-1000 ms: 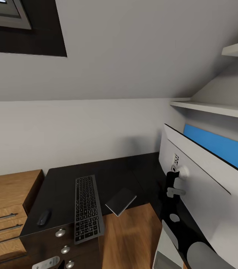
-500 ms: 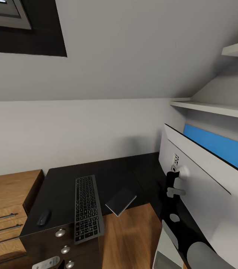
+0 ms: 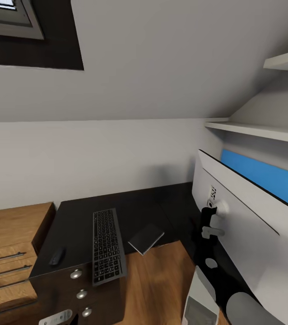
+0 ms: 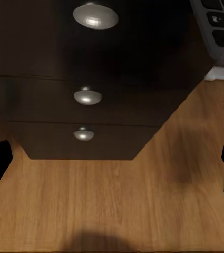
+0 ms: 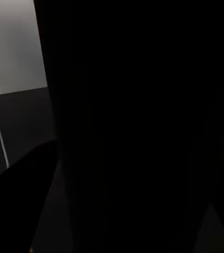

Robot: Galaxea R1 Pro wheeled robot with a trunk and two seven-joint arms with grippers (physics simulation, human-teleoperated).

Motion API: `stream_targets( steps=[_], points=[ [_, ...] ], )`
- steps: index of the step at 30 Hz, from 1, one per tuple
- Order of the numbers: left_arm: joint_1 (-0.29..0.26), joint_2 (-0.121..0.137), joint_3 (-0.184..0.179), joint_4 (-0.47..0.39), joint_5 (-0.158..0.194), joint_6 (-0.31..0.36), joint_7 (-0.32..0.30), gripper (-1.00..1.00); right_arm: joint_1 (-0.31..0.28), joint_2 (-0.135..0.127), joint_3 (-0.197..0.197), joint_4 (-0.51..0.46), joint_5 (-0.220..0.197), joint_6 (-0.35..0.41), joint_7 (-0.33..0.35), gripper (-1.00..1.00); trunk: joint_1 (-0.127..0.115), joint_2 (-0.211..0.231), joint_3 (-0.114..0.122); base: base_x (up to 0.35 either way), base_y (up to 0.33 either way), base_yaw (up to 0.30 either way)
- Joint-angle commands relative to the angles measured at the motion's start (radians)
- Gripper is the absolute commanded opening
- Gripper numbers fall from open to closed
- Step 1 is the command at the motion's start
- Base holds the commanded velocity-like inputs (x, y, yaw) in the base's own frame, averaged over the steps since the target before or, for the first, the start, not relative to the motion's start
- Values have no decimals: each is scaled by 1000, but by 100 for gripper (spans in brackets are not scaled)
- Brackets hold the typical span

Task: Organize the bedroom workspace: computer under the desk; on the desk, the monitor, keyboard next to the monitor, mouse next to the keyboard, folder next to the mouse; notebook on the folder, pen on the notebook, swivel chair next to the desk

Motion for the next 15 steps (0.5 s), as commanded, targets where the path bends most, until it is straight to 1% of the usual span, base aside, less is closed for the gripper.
stream_targets(
  steps=[1, 15],
  points=[
    [0, -1, 1, -2, 10, 6, 2, 100, -1, -1, 9, 0, -12, -5, -5, -100, 0, -1, -1, -240, 0, 0],
    [0, -1, 1, -2, 10, 6, 2, 100, -1, -1, 9, 0, -11, -5, -5, -100, 0, -1, -1, -245, -10, 0]
  ],
)
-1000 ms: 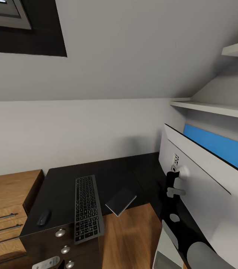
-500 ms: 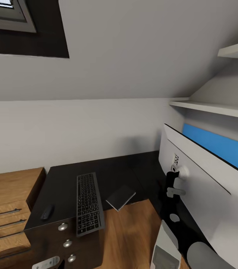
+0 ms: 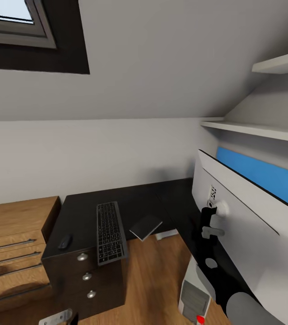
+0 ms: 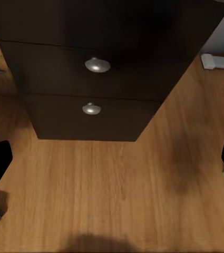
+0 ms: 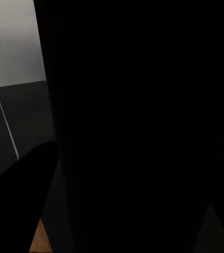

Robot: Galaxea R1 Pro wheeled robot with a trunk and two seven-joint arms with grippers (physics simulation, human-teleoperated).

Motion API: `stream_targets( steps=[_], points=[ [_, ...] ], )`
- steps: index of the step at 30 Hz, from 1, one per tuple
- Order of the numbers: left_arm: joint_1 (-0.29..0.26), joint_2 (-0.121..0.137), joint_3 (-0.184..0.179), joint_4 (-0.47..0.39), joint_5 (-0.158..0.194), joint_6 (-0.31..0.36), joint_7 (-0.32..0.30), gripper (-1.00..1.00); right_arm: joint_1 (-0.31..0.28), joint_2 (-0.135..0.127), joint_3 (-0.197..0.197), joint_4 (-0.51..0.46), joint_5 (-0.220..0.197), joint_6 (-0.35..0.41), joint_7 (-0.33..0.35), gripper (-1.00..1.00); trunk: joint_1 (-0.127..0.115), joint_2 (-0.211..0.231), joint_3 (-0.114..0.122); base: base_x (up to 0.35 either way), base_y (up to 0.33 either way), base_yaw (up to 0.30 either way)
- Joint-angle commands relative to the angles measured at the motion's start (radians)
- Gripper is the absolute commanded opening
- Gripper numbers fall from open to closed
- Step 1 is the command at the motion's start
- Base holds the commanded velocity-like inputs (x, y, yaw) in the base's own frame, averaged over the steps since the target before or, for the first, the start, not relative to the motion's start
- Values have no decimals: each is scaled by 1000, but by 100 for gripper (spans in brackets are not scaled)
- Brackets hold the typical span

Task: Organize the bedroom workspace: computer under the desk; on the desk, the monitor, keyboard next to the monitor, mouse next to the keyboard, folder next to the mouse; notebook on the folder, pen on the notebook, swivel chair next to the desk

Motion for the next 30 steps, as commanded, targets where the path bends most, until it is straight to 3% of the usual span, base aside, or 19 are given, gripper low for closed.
stream_targets(
  steps=[1, 30],
  points=[
    [0, -1, 1, -2, 10, 6, 2, 100, -1, -1, 9, 0, -12, -5, -5, -100, 0, -1, -1, -246, -59, 0],
    [0, -1, 1, -2, 10, 6, 2, 100, -1, -1, 9, 0, -12, -5, -5, -100, 0, -1, -1, -246, -101, 0]
  ],
)
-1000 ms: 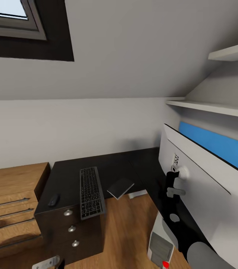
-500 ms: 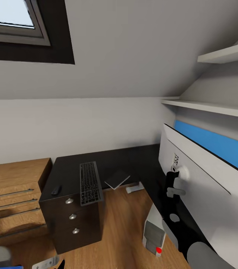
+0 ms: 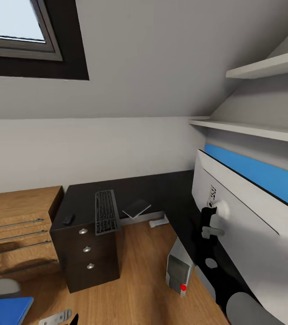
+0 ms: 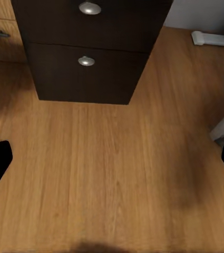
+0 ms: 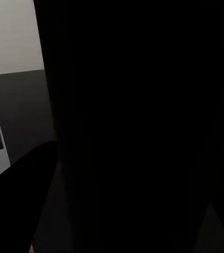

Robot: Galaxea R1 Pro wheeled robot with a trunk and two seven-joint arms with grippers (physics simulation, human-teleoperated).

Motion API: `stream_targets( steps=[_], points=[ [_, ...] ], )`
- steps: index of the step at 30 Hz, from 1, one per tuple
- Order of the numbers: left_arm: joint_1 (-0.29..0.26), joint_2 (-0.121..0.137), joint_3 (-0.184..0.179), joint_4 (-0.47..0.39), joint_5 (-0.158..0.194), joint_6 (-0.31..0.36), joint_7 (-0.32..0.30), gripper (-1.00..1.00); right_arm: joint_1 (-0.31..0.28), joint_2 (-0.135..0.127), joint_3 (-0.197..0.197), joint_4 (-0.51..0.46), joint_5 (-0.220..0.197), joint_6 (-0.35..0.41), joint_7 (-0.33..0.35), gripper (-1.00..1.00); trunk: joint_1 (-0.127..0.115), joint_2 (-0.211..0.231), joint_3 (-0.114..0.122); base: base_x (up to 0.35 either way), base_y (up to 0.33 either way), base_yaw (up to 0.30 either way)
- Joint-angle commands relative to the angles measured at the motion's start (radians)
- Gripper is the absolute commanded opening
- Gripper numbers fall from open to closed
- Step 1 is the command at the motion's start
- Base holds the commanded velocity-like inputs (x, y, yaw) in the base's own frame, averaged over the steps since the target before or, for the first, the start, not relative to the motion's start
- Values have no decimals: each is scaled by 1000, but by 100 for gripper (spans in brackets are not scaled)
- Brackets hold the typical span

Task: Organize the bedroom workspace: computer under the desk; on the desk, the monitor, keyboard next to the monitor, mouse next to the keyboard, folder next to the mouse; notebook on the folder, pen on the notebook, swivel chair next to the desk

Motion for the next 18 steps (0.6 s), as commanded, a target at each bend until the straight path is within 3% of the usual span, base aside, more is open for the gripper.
stream_targets(
  steps=[1, 18],
  points=[
    [0, -1, 1, -2, 10, 6, 2, 100, -1, -2, 9, 0, -13, -5, -6, -100, 0, -1, -1, -247, -119, 0],
    [0, -1, 1, -3, 11, 6, 2, 100, -1, -2, 10, 0, -13, -6, -7, -100, 0, -1, -1, -247, -126, 0]
  ],
)
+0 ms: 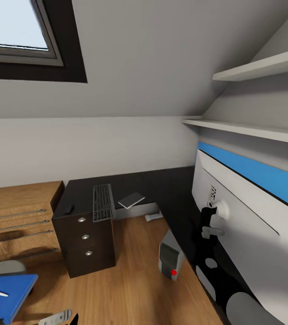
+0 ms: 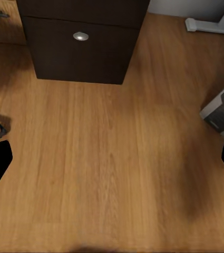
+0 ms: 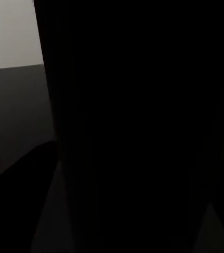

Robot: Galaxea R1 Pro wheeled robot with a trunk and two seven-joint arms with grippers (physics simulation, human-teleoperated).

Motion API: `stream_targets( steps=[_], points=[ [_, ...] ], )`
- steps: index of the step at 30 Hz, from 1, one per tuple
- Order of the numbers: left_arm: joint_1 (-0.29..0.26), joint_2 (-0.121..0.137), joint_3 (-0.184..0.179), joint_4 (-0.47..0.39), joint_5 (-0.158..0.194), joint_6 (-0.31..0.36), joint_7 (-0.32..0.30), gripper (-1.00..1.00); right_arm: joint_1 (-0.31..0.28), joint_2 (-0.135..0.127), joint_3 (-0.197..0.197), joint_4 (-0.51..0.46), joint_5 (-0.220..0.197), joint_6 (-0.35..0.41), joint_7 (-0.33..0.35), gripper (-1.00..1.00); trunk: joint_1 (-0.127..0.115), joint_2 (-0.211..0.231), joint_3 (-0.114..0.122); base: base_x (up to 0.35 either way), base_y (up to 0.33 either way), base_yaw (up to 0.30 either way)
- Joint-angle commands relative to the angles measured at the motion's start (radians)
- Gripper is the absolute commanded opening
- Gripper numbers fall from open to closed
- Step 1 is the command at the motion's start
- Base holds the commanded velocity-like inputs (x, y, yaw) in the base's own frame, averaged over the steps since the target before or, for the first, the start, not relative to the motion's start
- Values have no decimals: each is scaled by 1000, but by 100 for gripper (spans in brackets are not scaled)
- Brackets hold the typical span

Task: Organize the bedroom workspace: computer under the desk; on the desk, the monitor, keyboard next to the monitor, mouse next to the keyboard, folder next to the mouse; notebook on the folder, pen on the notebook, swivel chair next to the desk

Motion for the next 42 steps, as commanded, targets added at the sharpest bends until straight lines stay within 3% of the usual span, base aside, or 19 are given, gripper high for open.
stream_targets(
  steps=[1, 42],
  points=[
    [0, -1, 1, -2, 11, 6, 2, 100, -1, -1, 9, 0, -13, -6, -6, -100, 0, -1, -1, -204, -129, 0],
    [0, 0, 4, -1, 11, 6, 2, 100, -1, 0, 10, 0, -13, -16, -6, -100, 0, -1, -1, -11, -7, 0]
  ],
)
